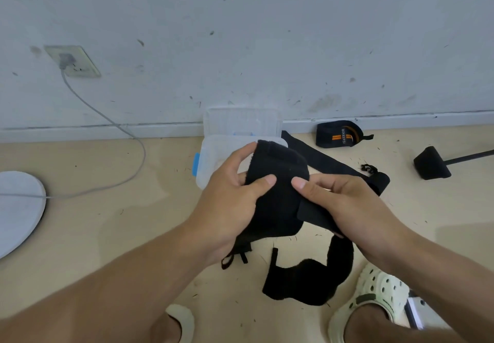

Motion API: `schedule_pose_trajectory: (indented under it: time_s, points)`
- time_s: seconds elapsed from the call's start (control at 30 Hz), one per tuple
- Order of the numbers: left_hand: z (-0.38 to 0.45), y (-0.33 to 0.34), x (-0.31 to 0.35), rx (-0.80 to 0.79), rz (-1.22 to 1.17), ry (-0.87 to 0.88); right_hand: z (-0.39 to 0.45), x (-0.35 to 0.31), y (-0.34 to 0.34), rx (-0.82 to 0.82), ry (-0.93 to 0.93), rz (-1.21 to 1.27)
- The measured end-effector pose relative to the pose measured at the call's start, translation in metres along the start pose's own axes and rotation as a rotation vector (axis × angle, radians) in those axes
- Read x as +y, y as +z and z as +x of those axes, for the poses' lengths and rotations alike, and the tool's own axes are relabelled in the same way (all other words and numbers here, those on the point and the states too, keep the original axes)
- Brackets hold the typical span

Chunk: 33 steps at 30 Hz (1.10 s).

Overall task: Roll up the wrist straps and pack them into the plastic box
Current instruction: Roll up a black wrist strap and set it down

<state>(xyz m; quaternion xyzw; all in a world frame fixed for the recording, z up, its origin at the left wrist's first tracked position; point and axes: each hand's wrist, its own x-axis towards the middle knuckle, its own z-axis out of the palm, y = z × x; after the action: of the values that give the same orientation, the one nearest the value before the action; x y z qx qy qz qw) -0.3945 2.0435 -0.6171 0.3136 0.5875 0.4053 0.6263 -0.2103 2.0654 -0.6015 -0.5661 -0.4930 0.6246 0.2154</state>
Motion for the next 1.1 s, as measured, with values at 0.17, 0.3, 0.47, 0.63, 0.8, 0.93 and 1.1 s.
schedule_pose_trajectory:
  time_s: [0.17, 0.3, 0.47, 0.63, 0.8, 0.93, 1.1]
  points:
    - [0.0, 0.0, -0.003, 0.051, -0.076, -0.191, 0.002, 0.005, -0.003, 0.016, -0.091, -0.2]
    - [0.001, -0.004, 0.0, -0.01, -0.222, -0.381, -0.001, 0.001, -0.004, -0.147, -0.152, -0.364]
    - [0.006, -0.005, 0.002, 0.137, -0.279, -0.298, 0.003, 0.009, -0.006, -0.14, -0.11, -0.423]
    - [0.002, -0.002, 0.004, 0.183, -0.262, -0.189, 0.006, 0.008, -0.005, -0.088, -0.124, -0.429]
    - [0.008, -0.014, 0.013, 0.348, -0.323, -0.089, 0.005, 0.01, -0.006, -0.085, -0.07, -0.503]
    - [0.009, -0.016, 0.014, 0.33, -0.365, -0.147, 0.006, 0.015, -0.002, -0.022, -0.087, -0.484]
    - [0.0, -0.004, 0.008, -0.012, -0.052, -0.147, 0.005, 0.005, -0.003, 0.07, -0.079, -0.058]
